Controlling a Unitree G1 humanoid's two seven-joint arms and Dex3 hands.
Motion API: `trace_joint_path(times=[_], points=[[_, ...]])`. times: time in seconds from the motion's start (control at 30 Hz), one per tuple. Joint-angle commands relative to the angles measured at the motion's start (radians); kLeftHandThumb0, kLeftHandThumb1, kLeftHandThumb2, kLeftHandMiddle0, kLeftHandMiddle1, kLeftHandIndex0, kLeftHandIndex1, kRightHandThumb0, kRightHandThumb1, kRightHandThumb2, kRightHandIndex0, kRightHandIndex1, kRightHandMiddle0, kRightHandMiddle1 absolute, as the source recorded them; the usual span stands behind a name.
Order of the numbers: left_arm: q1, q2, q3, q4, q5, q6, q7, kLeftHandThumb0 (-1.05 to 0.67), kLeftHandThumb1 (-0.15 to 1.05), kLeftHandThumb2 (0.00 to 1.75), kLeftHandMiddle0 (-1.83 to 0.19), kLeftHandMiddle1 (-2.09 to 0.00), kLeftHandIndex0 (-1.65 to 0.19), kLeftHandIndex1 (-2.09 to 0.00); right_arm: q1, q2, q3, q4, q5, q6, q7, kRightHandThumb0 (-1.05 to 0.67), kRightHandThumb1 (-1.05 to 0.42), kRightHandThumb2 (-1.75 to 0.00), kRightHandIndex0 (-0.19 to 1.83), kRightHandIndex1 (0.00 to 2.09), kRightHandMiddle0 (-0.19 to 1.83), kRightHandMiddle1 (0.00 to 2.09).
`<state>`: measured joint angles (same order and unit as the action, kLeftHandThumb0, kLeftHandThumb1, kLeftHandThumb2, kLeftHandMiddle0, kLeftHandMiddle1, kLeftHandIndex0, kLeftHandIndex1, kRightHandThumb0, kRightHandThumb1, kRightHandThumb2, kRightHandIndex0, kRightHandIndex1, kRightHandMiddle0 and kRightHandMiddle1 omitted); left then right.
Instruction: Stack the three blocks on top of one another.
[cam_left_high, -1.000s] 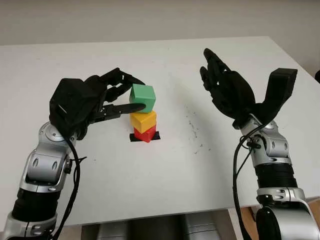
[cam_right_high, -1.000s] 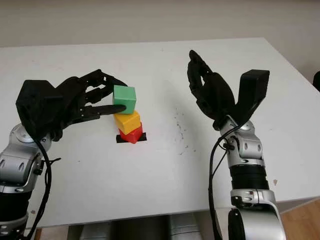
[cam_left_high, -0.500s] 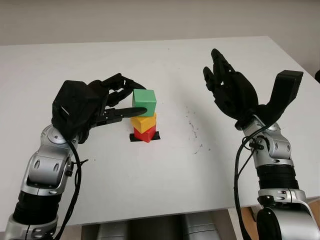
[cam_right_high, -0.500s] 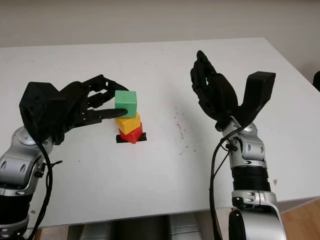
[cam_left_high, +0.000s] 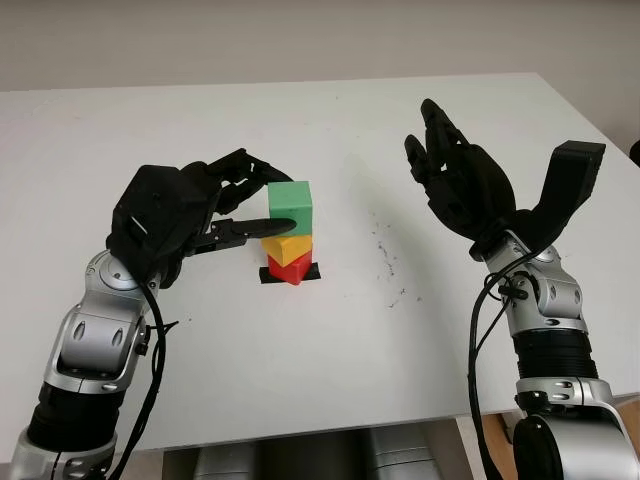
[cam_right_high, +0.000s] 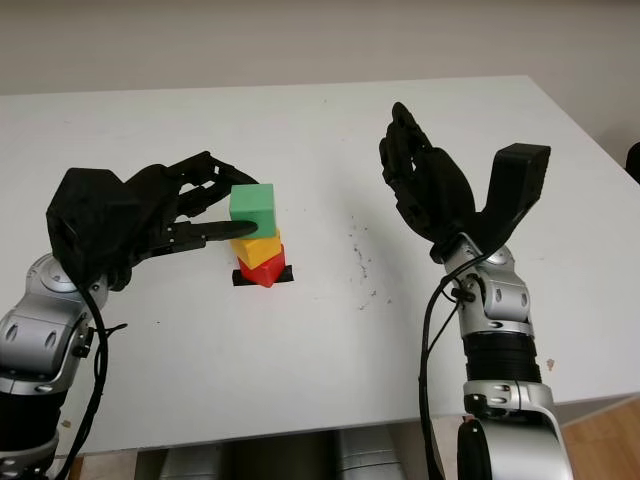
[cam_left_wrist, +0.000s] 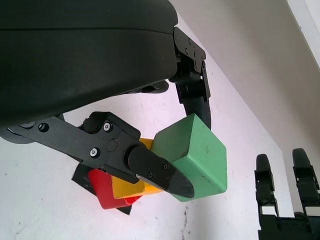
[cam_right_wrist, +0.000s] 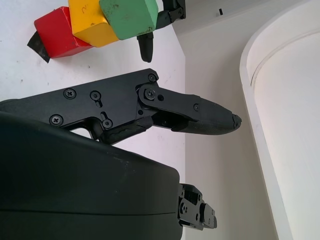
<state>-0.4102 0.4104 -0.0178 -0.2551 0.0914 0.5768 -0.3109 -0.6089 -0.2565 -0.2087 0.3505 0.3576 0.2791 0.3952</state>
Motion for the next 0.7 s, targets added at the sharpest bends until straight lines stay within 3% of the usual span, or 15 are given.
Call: trace_joint_path(times=[0.0,0.67], points=[[0.017,0.013,-0.012,-0.012,0.015,-0.001,0.004,-0.42,1.01,0.05,-0.28,-0.05,-0.42,-1.59,-0.003,-0.009,-0.001,-0.013,-0.004,-0.01,0.003,-0.67,-1.05,-0.62,-0.19,0.0,-0.19,0.0],[0.015,-0.004,-0.017,-0.022,0.064,0.016,0.024,-0.43,0.98,0.05,-0.24,-0.04,-0.29,-1.68,-0.015,-0.013,-0.003,-0.003,-0.003,0.003,0.01,-0.66,-1.05,-0.61,-0.19,0.0,-0.19,0.0]])
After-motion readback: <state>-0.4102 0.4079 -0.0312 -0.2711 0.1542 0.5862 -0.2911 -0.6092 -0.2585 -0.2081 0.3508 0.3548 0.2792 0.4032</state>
